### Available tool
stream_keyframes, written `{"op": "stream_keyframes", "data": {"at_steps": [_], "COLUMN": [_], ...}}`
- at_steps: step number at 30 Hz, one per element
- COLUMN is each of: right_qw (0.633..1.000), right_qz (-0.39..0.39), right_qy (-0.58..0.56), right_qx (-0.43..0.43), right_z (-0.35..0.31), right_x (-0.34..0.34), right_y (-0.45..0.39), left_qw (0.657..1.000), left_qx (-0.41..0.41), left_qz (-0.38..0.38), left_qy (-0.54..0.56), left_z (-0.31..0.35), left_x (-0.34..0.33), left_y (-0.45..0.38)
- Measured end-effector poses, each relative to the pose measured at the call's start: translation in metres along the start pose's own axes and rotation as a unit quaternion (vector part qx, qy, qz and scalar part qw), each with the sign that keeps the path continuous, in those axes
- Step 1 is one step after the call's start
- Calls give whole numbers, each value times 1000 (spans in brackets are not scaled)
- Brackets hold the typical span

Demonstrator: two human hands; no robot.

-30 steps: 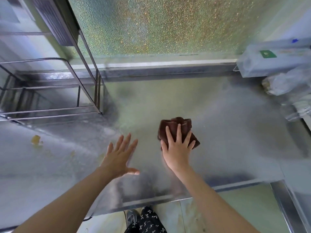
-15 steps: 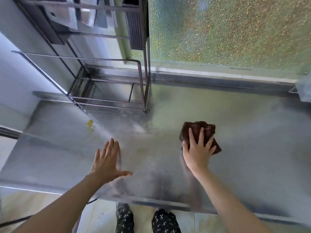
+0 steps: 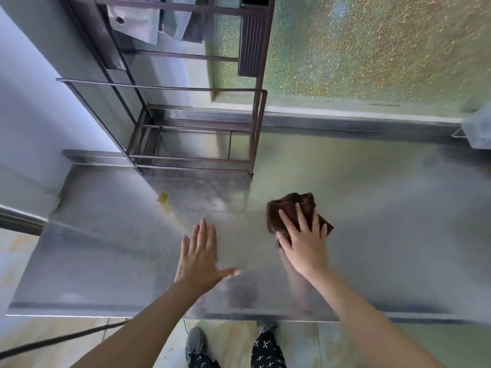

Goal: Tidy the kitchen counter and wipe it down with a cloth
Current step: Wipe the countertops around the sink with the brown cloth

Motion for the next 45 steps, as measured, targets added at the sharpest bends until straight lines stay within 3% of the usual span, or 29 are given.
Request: {"op": "stream_keyframes", "data": {"at_steps": [2, 3, 4, 6, 9, 12, 14, 16, 18, 19, 20, 24, 27, 29, 31, 33, 34, 35, 37, 39, 41, 43, 45], "right_qw": [989, 985, 990, 999, 976, 957, 977, 999, 992, 989, 992, 984, 966, 983, 999, 991, 989, 994, 999, 985, 970, 966, 981], "right_qz": [5, 4, 11, 4, 30, 48, 32, 30, 29, 26, 35, 41, 51, 46, 28, 9, 3, 12, 3, -14, -26, -38, -59], "right_qy": [-64, -80, -78, -43, -26, 27, 39, -2, -54, -66, -64, -20, 17, 27, -17, -62, -69, -58, -16, 4, 0, 39, 37], "right_qx": [-131, -150, -119, 29, 213, 285, 205, 42, -107, -129, -99, 173, 251, 178, 22, -116, -130, -96, 50, 174, 242, 251, 179], "right_z": [-38, -57, -77, -107, -108, -71, -54, -68, -103, -124, -144, -183, -154, -135, -135, -160, -177, -193, -217, -221, -206, -185, -174], "right_x": [-1, -3, -5, -11, -15, -16, -16, -14, -15, -16, -17, -30, -27, -23, -19, -22, -23, -24, -26, -27, -24, -22, -19], "right_y": [-4, -1, 6, 31, 56, 42, 21, 5, -2, -1, 3, 45, 32, 10, -11, -22, -21, -18, -1, 19, 22, 9, -16], "left_qw": [1000, 1000, 999, 1000, 999, 998, 997, 996, 996, 996, 996, 996, 996, 996, 996, 996, 997, 997, 997, 997, 998, 998, 998], "left_qx": [-17, -25, -29, -17, 28, 67, 80, 83, 82, 79, 75, 73, 74, 75, 75, 71, 69, 69, 70, 69, 62, 48, 34], "left_qz": [15, 12, 9, 11, 15, 9, -8, -25, -37, -40, -41, -41, -46, -50, -49, -44, -42, -40, -35, -28, -23, -10, 12], "left_qy": [-1, -13, -22, -17, -15, -20, -19, -17, -8, -4, -3, -1, -13, -17, -17, -17, -16, -14, -7, -1, 7, 24, 42], "left_z": [-11, -20, -31, -58, -104, -145, -166, -179, -185, -185, -186, -187, -186, -186, -187, -187, -187, -187, -188, -188, -190, -195, -207], "left_x": [0, 0, 1, 6, 20, 38, 44, 45, 43, 42, 41, 39, 39, 39, 38, 37, 37, 37, 38, 37, 35, 35, 37], "left_y": [-1, -1, -2, 0, 8, 14, 14, 13, 12, 12, 12, 11, 10, 10, 9, 10, 10, 11, 12, 13, 14, 15, 20]}}
Point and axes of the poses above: each hand's wrist, its own y-axis away from the middle knuckle, its own x-axis out of the back of the hand, z = x × y, the point moved 1 cm from there along -y, towards the middle knuckle, and after that the axes turned 5 degrees about z, right-handed, at the moved point
